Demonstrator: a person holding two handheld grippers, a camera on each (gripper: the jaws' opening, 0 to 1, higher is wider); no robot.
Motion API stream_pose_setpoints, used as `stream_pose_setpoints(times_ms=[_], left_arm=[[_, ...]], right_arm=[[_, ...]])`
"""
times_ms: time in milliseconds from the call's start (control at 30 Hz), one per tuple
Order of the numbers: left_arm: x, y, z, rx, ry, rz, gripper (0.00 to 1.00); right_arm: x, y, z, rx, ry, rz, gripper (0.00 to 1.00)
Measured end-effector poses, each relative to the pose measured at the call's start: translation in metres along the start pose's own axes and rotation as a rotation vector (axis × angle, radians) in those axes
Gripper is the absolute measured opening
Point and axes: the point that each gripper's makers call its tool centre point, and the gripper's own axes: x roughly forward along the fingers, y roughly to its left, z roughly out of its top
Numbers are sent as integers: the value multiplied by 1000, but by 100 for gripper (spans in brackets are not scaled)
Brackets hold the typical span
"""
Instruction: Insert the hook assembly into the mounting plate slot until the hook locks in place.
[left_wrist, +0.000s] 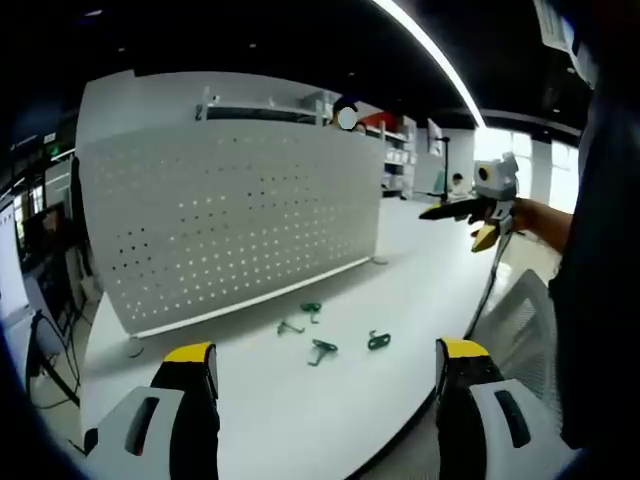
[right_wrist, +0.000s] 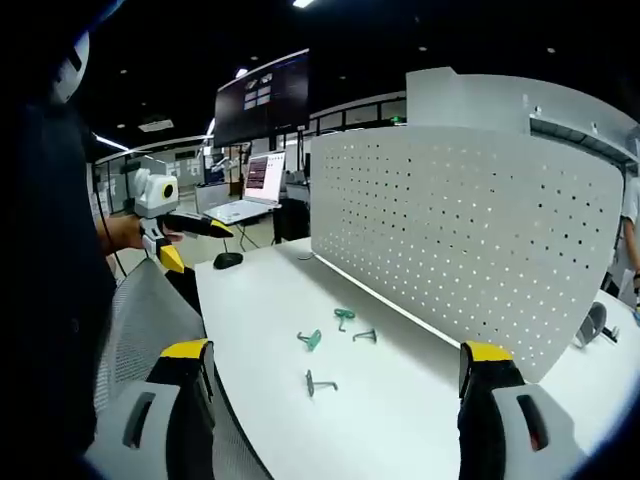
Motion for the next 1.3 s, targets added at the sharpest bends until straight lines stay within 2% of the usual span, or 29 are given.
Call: stream_pose_setpoints(times_ms=[567, 1300], left_arm=[[0, -1, 0, 5, 18, 14, 92], [4, -5, 0, 15, 32, -6, 91]], right_arm=[[5, -2, -2, -3, 0, 23, 100], [4, -1, -8, 14, 4, 18, 100]])
